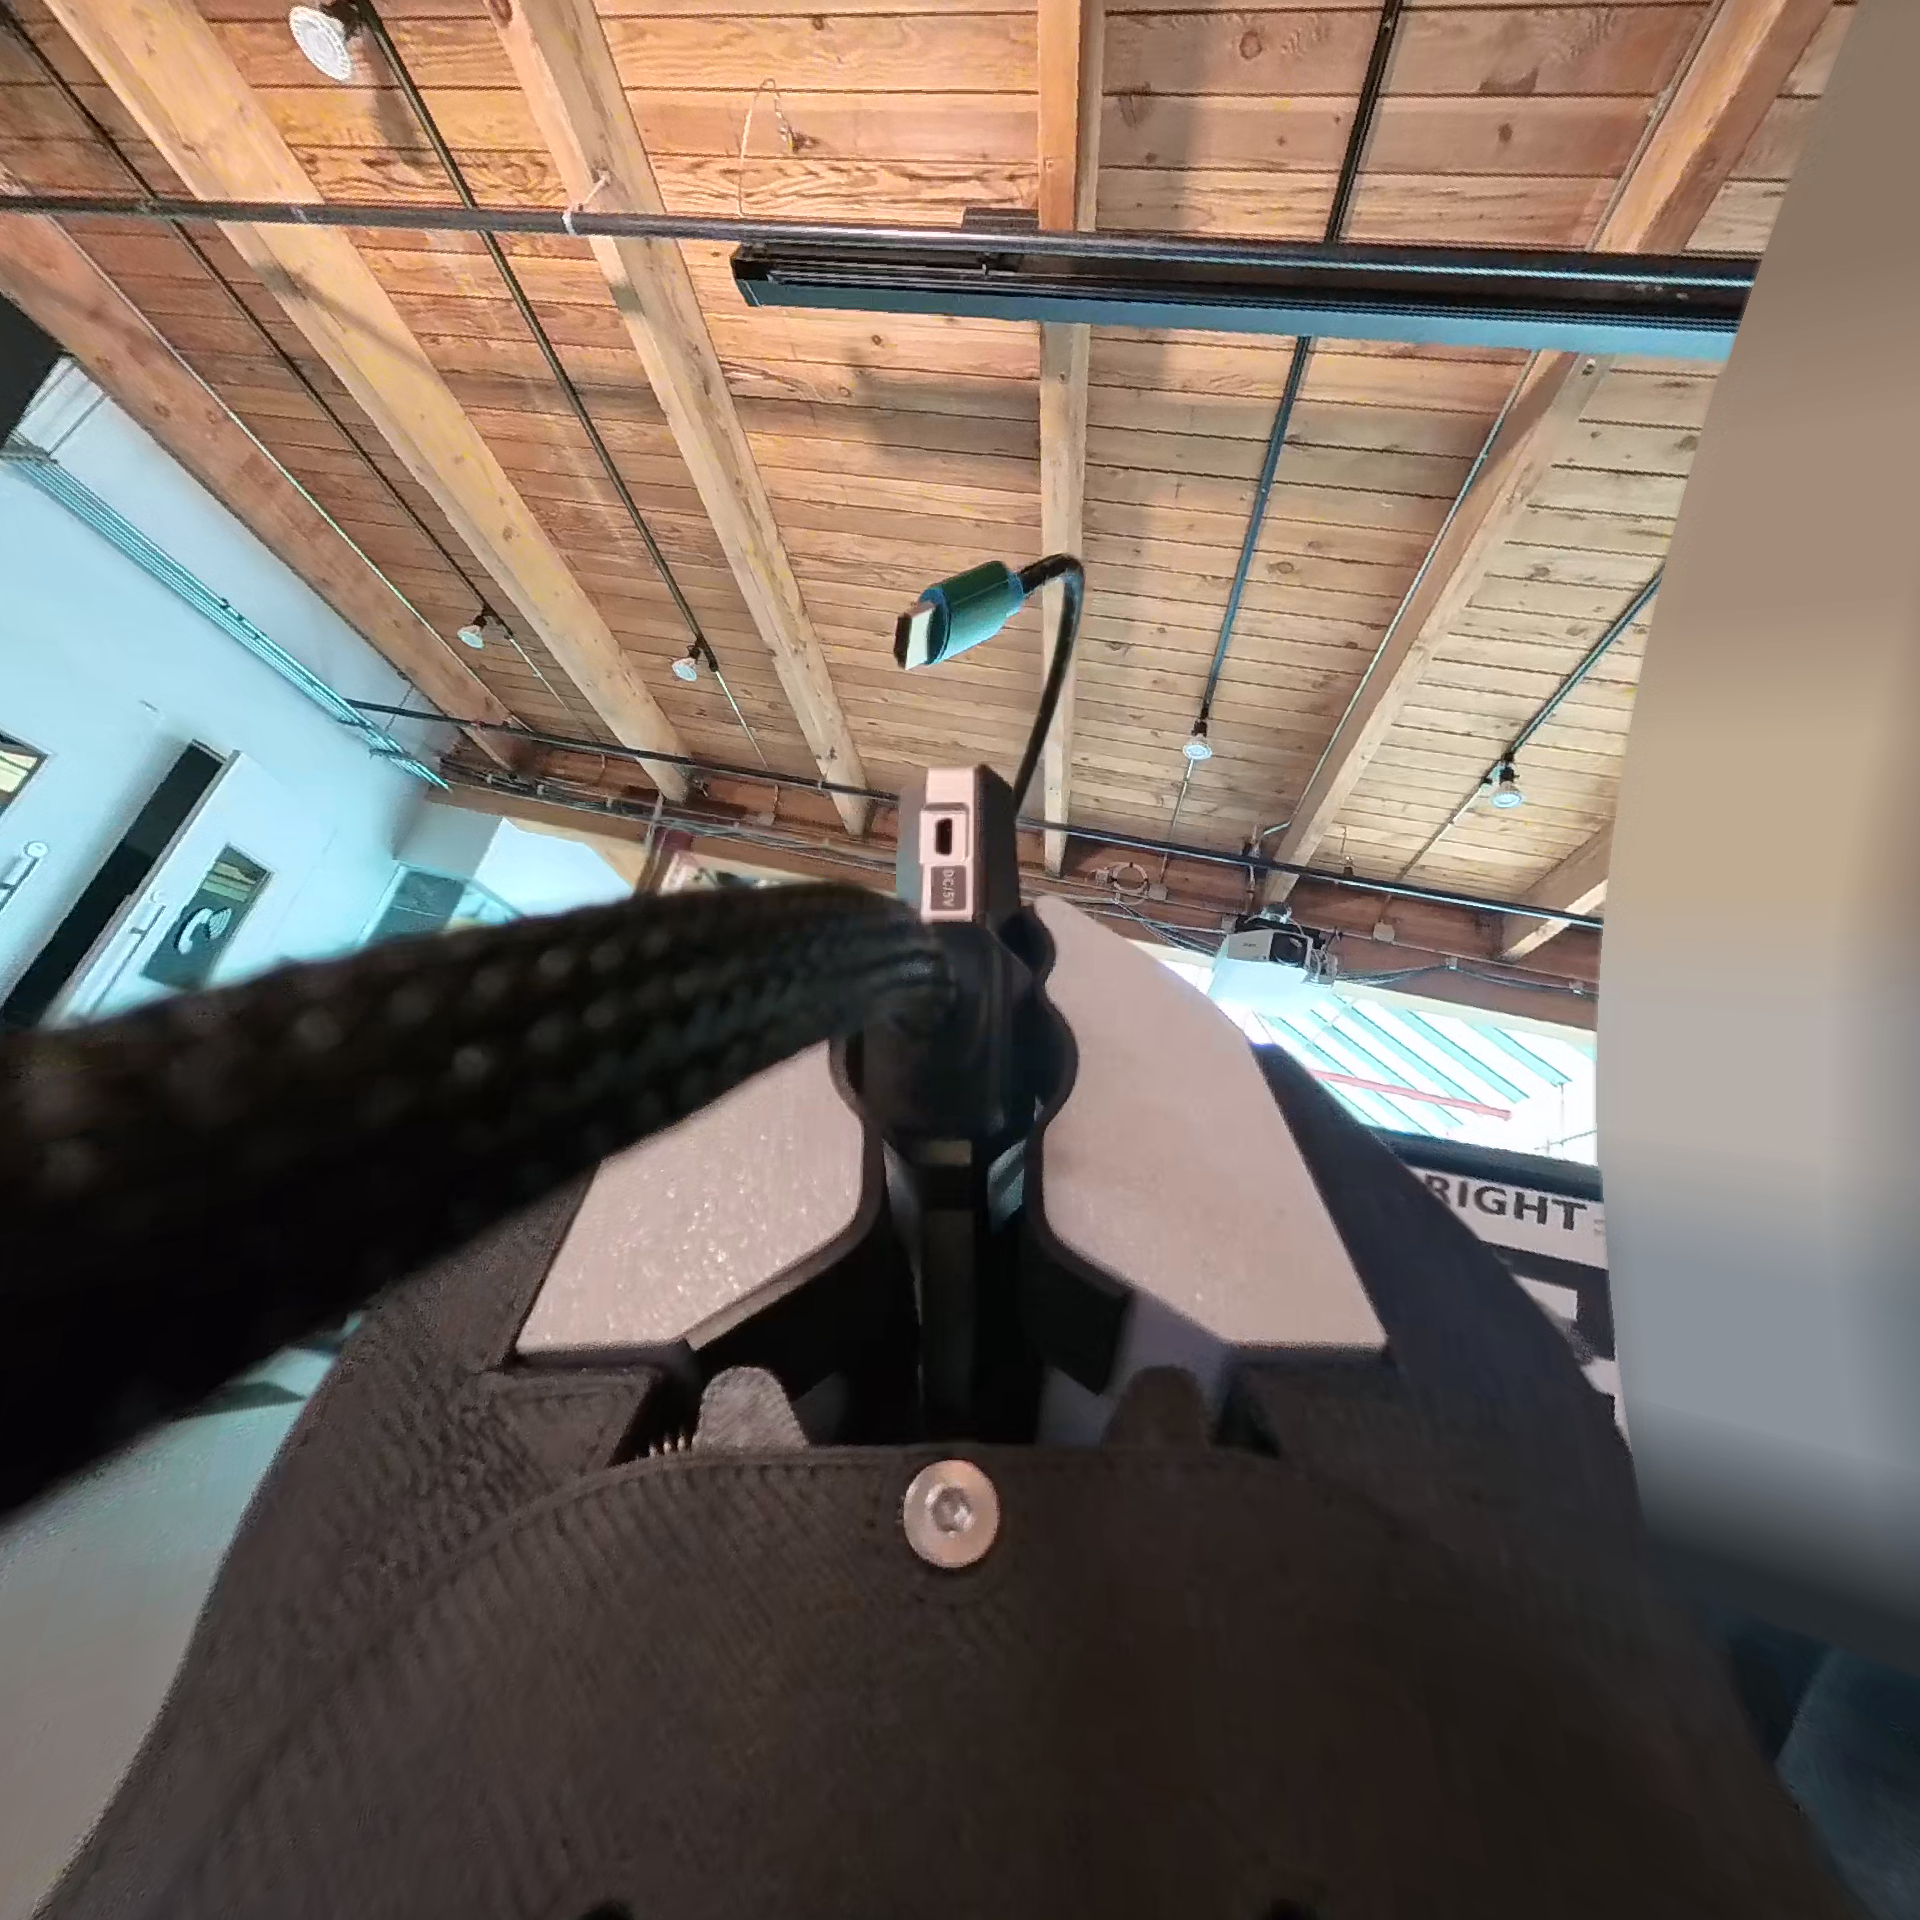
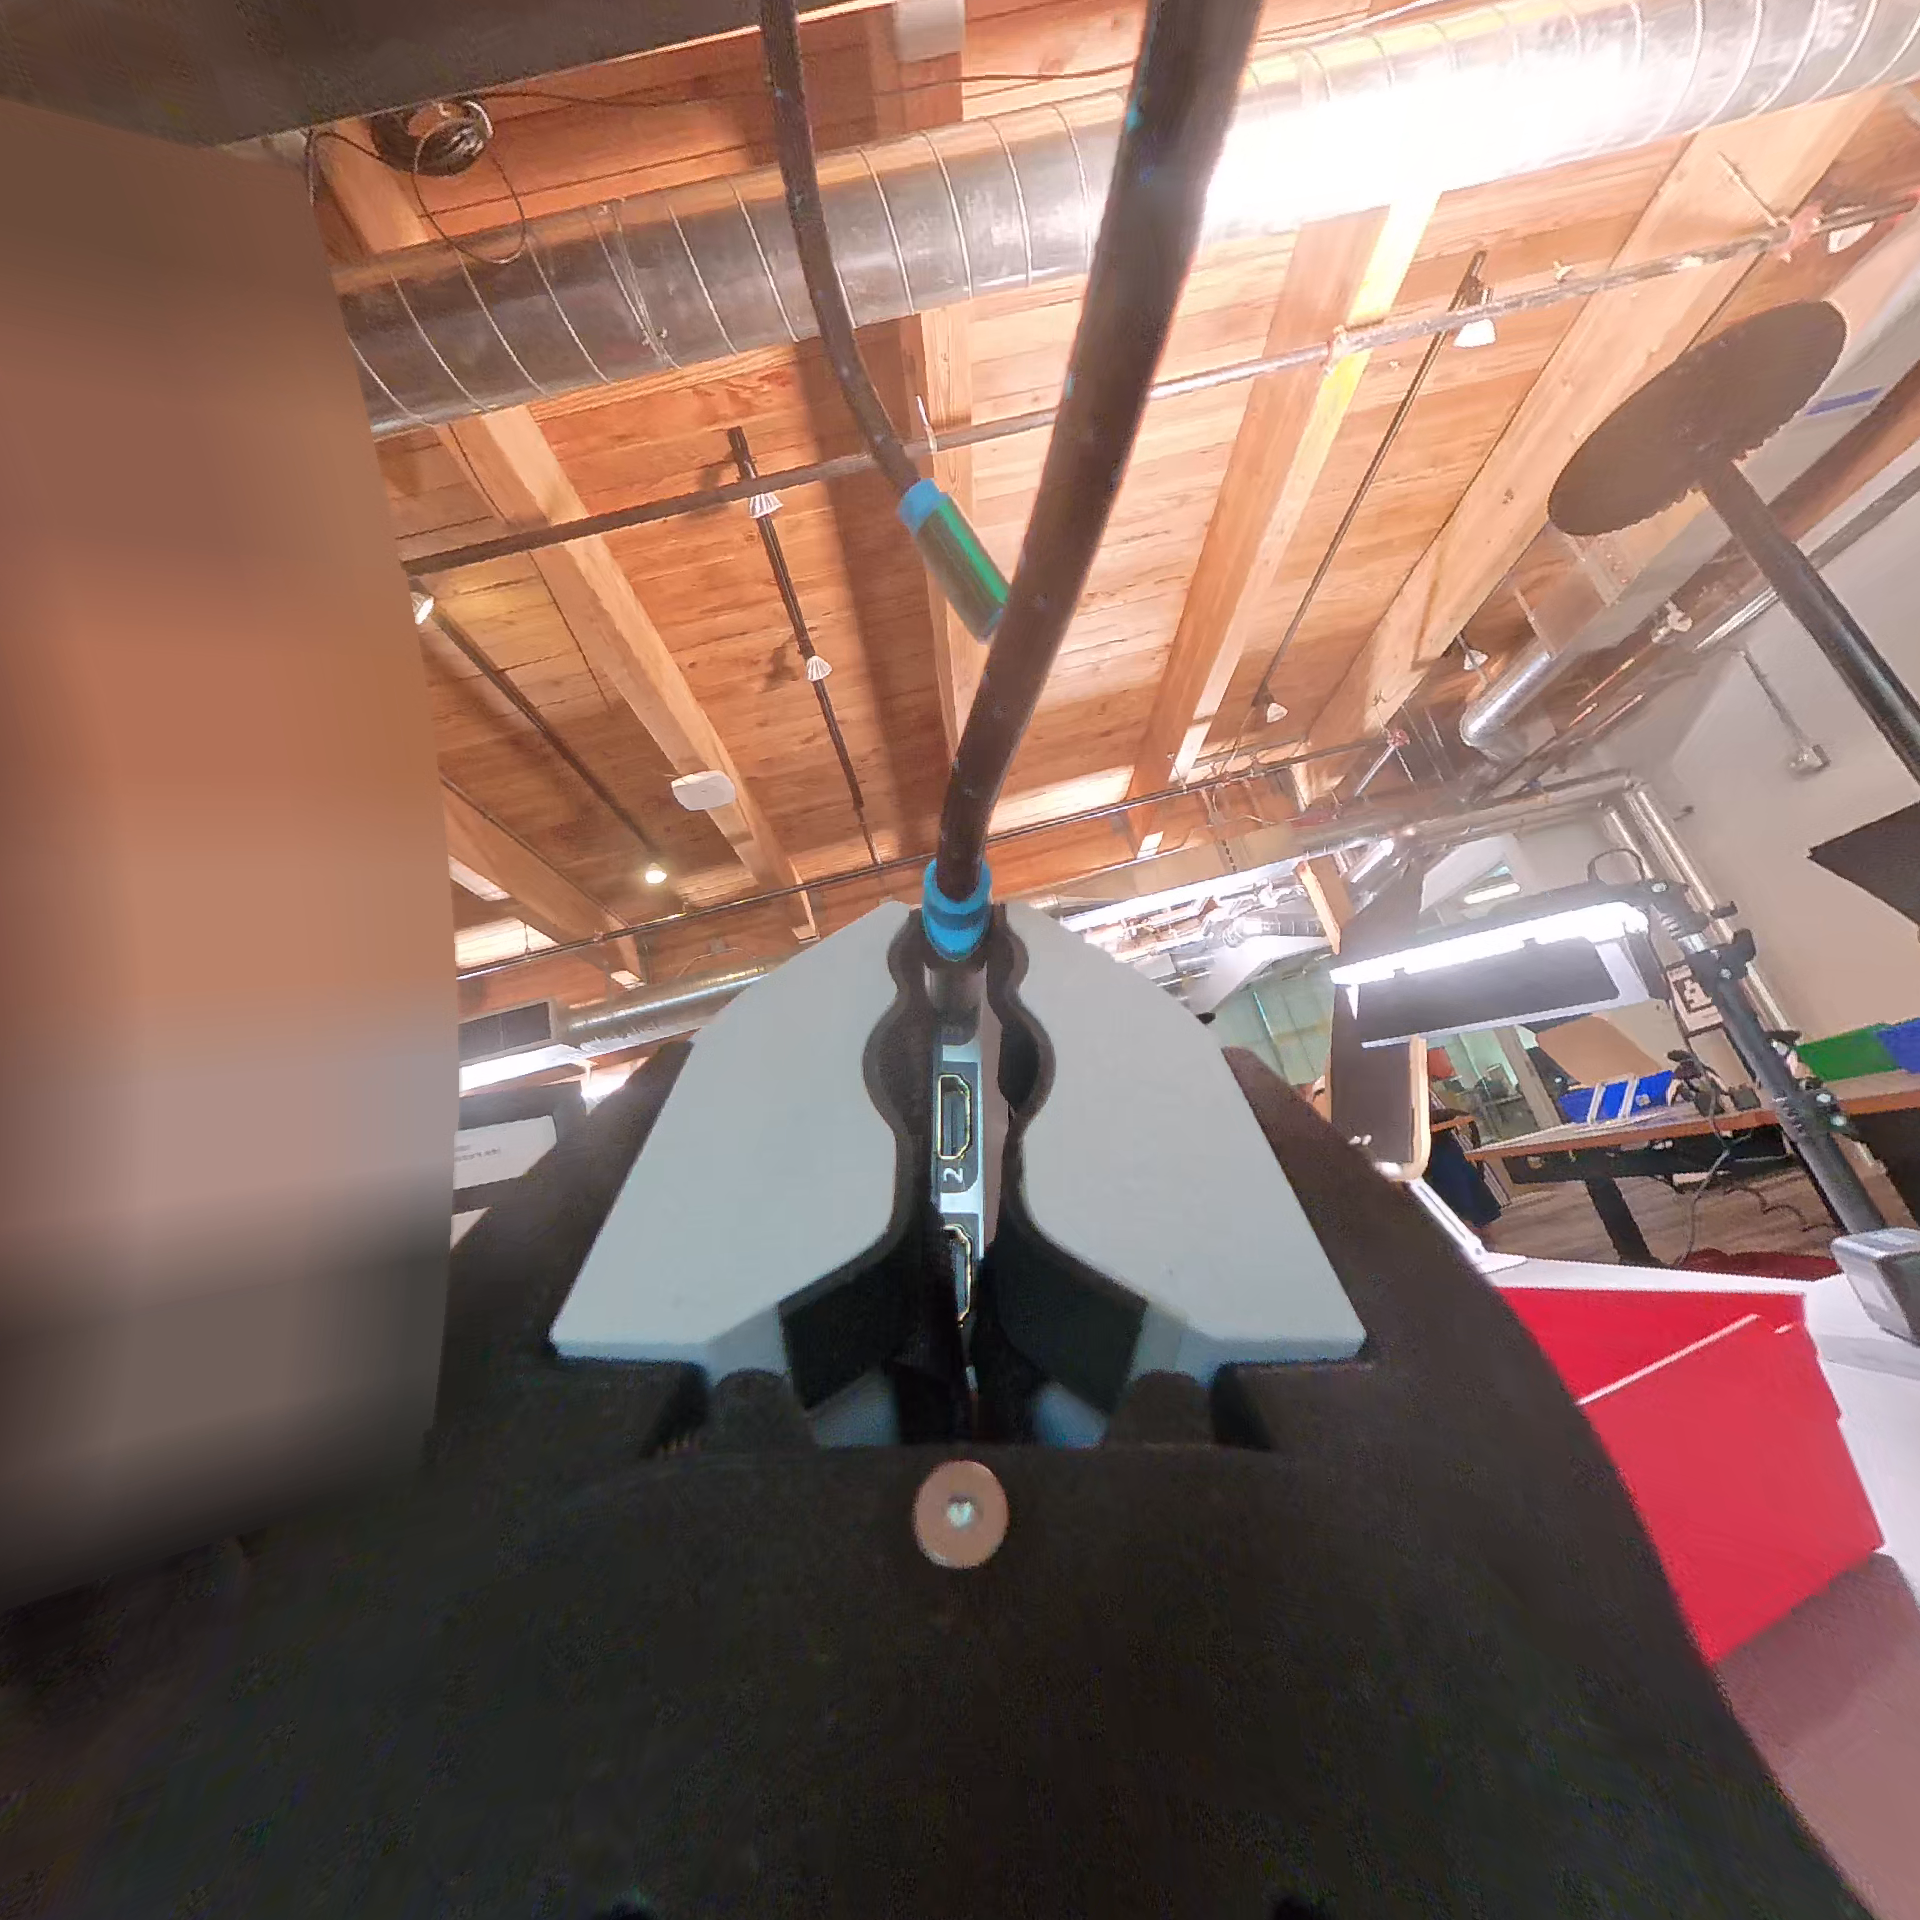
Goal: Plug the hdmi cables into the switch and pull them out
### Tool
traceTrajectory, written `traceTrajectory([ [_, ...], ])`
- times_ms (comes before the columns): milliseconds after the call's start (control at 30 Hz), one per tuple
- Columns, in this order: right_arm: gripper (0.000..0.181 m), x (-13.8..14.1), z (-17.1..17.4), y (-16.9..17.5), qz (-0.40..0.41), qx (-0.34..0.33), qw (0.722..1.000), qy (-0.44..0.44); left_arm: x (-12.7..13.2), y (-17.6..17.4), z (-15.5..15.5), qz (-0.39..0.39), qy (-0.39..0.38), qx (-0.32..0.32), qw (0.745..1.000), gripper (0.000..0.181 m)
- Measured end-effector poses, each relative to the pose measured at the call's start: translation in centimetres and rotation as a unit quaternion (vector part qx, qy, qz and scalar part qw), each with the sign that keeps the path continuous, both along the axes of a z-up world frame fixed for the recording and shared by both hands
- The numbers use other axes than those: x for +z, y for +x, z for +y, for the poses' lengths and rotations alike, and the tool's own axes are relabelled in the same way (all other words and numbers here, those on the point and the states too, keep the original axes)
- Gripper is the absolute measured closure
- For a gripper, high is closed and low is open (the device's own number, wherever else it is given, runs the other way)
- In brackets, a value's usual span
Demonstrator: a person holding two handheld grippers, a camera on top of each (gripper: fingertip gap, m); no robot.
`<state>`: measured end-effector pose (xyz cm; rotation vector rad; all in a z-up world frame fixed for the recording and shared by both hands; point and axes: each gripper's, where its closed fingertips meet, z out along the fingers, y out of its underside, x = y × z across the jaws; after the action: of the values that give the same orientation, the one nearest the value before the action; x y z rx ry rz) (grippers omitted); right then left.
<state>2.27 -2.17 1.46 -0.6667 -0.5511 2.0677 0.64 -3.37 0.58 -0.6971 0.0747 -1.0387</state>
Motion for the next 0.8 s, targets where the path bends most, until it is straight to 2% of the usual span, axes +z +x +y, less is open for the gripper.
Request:
traceTrajectory([
  [267, 0.171, 0.0, 0.0, -1.0, -0.010, 0.032, 0.999, -0.009, 0.1, -1.0, -0.3, -0.015, -0.003, 0.034, 0.999, 0.160],
  [633, 0.171, 0.0, 0.9, -2.2, -0.033, 0.030, 0.999, -0.021, 0.0, -2.2, 0.4, -0.035, -0.018, 0.057, 0.998, 0.161],
  [800, 0.171, 0.0, 0.8, -2.5, -0.028, 0.046, 0.998, -0.025, 0.0, -2.5, 0.3, -0.034, -0.016, 0.047, 0.998, 0.160],
])
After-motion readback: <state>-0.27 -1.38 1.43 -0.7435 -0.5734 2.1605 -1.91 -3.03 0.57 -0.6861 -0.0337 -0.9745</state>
